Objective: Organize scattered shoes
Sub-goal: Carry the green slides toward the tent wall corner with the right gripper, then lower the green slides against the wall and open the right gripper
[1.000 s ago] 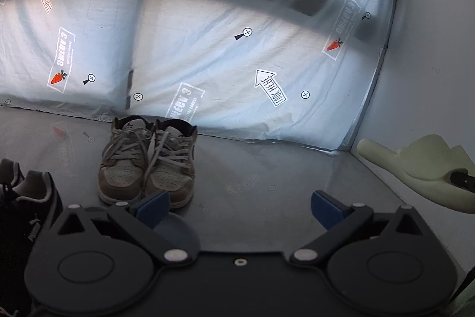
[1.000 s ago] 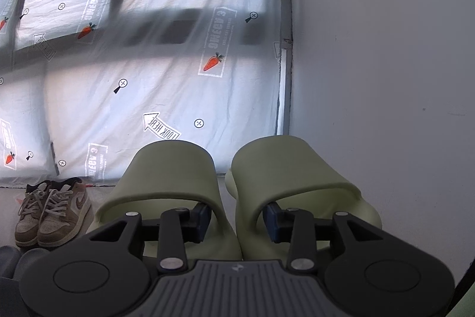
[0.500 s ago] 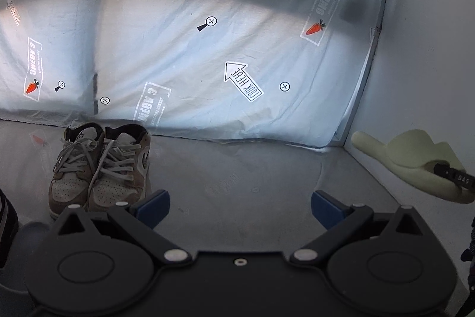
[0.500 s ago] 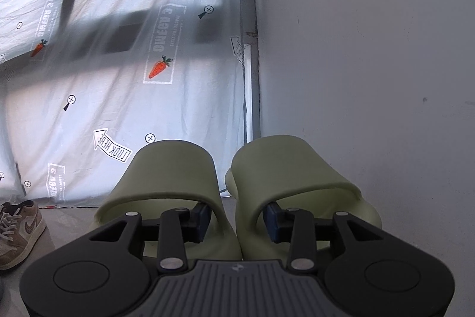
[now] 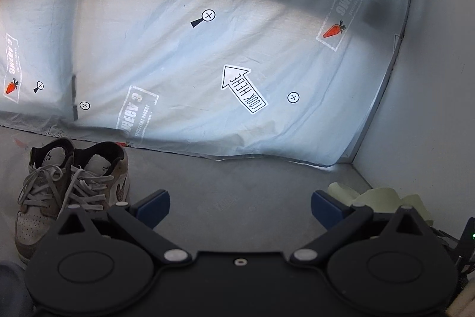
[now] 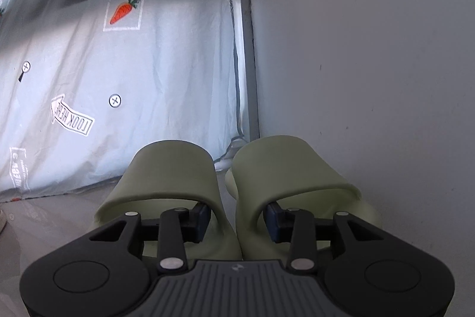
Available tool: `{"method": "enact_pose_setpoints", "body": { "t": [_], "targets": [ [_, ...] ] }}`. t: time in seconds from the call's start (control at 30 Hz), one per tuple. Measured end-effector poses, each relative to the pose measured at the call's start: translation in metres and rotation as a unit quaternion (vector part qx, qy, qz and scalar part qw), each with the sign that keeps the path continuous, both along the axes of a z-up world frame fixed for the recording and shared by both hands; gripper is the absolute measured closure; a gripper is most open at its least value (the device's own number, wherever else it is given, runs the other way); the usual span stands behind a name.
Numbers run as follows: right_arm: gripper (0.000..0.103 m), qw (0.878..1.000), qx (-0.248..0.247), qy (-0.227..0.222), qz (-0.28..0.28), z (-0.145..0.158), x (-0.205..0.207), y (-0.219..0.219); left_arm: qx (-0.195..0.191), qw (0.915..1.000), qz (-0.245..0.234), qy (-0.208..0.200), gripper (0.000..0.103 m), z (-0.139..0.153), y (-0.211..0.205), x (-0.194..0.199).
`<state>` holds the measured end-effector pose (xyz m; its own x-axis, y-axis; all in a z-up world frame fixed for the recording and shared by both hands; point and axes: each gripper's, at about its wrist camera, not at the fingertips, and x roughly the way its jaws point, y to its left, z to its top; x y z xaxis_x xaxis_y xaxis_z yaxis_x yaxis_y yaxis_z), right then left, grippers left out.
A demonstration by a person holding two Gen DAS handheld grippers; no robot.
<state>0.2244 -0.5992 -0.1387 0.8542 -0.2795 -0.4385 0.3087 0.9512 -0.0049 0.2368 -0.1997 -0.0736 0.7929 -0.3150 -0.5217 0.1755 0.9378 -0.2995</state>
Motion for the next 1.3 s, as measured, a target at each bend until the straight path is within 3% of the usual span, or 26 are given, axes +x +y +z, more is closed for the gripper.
{"method": "enact_pose_setpoints", "body": {
  "t": [0.3, 0.67, 0.87, 1.03, 1.2, 1.3],
  "targets": [
    [0.062, 1.0, -0.001, 0.018, 0.008, -0.028, 0.054, -0.014, 0.016, 0.9988, 0.015, 0.045, 0.001, -0.024, 0.0, 0.008],
    [0.062, 1.0, 0.007, 0.02, 0.0, -0.045, 0.14, -0.034, 0.03, 0.9977, 0.012, 0.059, 0.001, -0.031, -0.011, 0.021],
    [0.062, 0.999, 0.02, 0.046, -0.017, -0.054, 0.159, -0.05, 0.031, 0.9973, 0.012, 0.065, 0.001, -0.036, -0.012, 0.024],
    [0.059, 0.998, 0.032, 0.06, 0.003, -0.06, 0.158, -0.061, 0.025, 0.9973, 0.018, 0.067, 0.001, -0.038, -0.008, 0.029],
    [0.052, 0.996, 0.032, 0.077, 0.03, -0.056, 0.16, -0.063, 0.018, 0.9975, 0.023, 0.064, 0.001, -0.037, -0.006, 0.029],
    [0.037, 0.994, 0.043, 0.09, 0.032, -0.054, 0.157, -0.065, 0.017, 0.9975, 0.023, 0.065, 0.001, -0.037, -0.005, 0.026]
  ]
}}
